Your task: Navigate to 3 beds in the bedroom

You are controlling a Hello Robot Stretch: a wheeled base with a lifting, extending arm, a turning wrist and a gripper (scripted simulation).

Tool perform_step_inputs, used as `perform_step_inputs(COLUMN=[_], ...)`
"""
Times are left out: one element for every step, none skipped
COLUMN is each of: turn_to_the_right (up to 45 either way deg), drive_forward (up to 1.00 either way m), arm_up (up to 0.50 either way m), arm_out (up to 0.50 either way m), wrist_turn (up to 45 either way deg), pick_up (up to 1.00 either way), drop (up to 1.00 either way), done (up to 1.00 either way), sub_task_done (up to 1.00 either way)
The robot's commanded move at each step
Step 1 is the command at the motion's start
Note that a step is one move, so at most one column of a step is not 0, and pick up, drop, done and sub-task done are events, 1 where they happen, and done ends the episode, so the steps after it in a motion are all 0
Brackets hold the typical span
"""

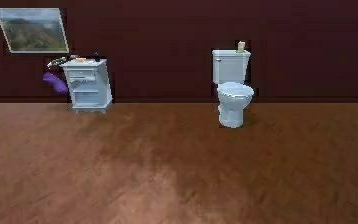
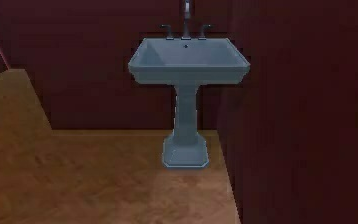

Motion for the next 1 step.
perform_step_inputs(turn_to_the_right=[0.0], drive_forward=[0.1], arm_up=[0.0], arm_out=[0.0], wrist_turn=[0.0], pick_up=[0.0], drop=[0.0], done=[0.0], sub_task_done=[0.0])
